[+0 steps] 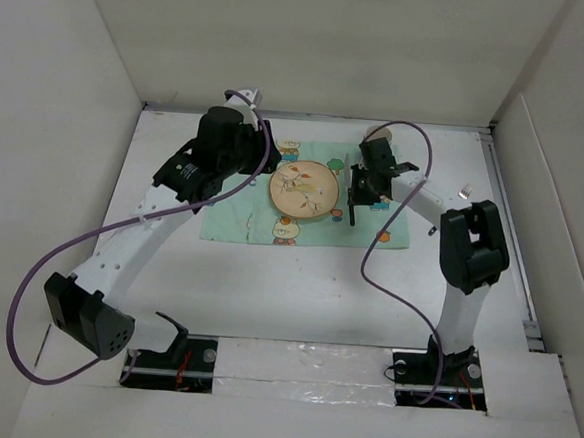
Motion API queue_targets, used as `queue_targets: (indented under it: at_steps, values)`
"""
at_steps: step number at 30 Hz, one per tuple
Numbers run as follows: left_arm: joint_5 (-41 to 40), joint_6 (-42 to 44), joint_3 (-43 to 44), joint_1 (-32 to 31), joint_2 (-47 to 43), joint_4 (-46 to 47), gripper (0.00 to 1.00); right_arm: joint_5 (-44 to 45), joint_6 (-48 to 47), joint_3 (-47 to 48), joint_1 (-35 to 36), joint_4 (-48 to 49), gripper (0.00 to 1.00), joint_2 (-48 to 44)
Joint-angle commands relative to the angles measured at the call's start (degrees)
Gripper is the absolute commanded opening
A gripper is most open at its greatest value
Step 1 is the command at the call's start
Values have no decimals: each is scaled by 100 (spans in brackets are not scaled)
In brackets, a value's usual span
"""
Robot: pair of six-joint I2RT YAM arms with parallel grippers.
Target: Set the dinner table for one person
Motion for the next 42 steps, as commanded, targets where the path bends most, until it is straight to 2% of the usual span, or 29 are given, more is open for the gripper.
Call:
queue_targets:
  at_steps: [1, 19, 20, 21, 23, 25, 26, 28, 30, 31, 33, 34, 35, 37, 40, 41, 42]
  values:
    - [44, -136, -112, 36, -292, 224, 38, 303, -29, 345, -42, 9, 0, 201]
    - [123, -101, -103, 36, -152, 242, 39, 611, 227, 275, -209, 53, 0, 624]
    - [140, -101, -95, 36, -135, 251, 39, 620, 227, 266, -209, 53, 3, 606]
    - [132, -93, -77, 36, -108, 251, 39, 611, 227, 257, -209, 53, 14, 562]
    - [53, -58, -16, -33, -73, 242, 39, 567, 227, 283, -209, 19, 22, 474]
    - [79, -49, 81, -34, 23, 242, 39, 480, 209, 405, -209, -104, 40, 221]
    - [79, -49, 107, -34, 32, 242, 39, 479, 209, 406, -209, -105, 40, 219]
    - [123, -49, 160, -34, 76, 294, 39, 409, 165, 555, -209, -288, 51, -34]
    - [175, -40, 292, -34, 172, 286, 38, 313, 139, 687, -209, -429, 59, -254]
    - [210, -22, 362, -34, 217, 303, 37, 304, 121, 749, -209, -552, 60, -377]
    - [360, -14, 546, -34, 375, 304, 36, 469, 147, 758, -209, -579, 57, -799]
    - [412, -5, 608, -34, 419, 356, 34, 531, 226, 714, -357, -545, 48, -940]
    - [509, -13, 704, -34, 515, 382, 32, 619, 322, 575, -454, -536, 22, -1202]
    - [658, -22, 820, -34, 638, 435, 25, 857, 577, 320, -736, -404, 0, -1423]
    - [957, 39, 1074, -112, 955, 479, 22, 559, 954, -216, -1578, -290, 0, -1644]
    - [479, 135, 1353, -305, 1208, 401, 22, 550, 1078, -366, -1954, -263, 0, -1696]
    - [-48, 580, 1573, -620, 1410, 261, 22, 480, 1218, -715, -2115, -106, 0, -1984]
